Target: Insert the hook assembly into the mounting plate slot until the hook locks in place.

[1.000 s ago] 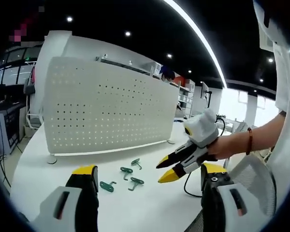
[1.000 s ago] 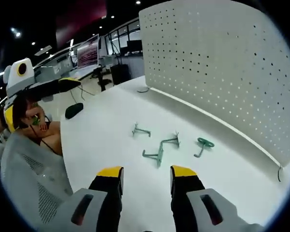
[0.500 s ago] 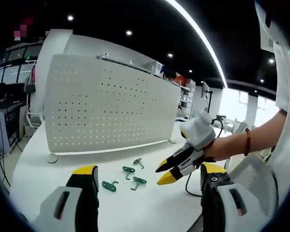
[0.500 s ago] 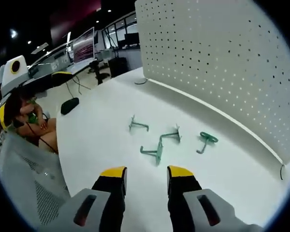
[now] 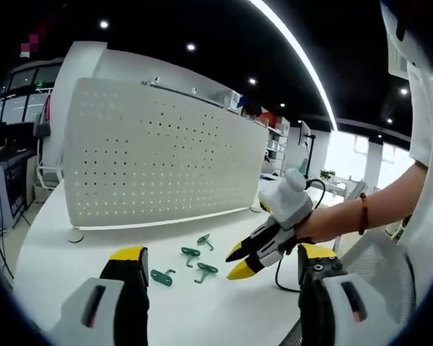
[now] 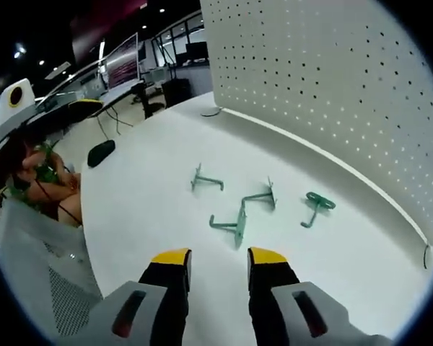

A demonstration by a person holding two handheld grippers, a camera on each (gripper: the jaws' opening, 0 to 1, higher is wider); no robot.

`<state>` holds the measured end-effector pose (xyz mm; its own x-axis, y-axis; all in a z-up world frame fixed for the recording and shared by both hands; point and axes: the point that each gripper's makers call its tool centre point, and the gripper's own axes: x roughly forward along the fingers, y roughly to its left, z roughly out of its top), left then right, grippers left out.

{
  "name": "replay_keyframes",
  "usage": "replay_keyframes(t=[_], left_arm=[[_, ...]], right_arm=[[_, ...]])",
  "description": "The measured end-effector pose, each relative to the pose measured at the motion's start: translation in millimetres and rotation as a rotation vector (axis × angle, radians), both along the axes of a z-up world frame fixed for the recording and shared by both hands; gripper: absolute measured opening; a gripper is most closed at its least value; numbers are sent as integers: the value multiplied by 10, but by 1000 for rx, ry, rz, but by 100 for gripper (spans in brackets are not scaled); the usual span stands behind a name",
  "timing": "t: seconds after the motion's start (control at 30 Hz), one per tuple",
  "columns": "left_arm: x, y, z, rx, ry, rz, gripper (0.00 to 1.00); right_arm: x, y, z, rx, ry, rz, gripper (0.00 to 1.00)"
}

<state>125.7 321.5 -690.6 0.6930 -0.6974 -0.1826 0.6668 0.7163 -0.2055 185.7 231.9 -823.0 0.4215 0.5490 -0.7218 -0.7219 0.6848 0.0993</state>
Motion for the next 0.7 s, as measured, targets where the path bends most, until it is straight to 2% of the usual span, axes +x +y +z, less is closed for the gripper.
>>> replay_keyframes(t=[0.17,0.4,0.7], left_arm=[[-7,1,11,-1,-2,-4,86],[12,14,-12,1,2,-4,86],[8,40,-12,5,6,-1,86]], right_arm=[[60,11,-89,-32,4,5,26],[98,57,-131,-35,20,6,24],[188,20,-238,-102,16,1,20]])
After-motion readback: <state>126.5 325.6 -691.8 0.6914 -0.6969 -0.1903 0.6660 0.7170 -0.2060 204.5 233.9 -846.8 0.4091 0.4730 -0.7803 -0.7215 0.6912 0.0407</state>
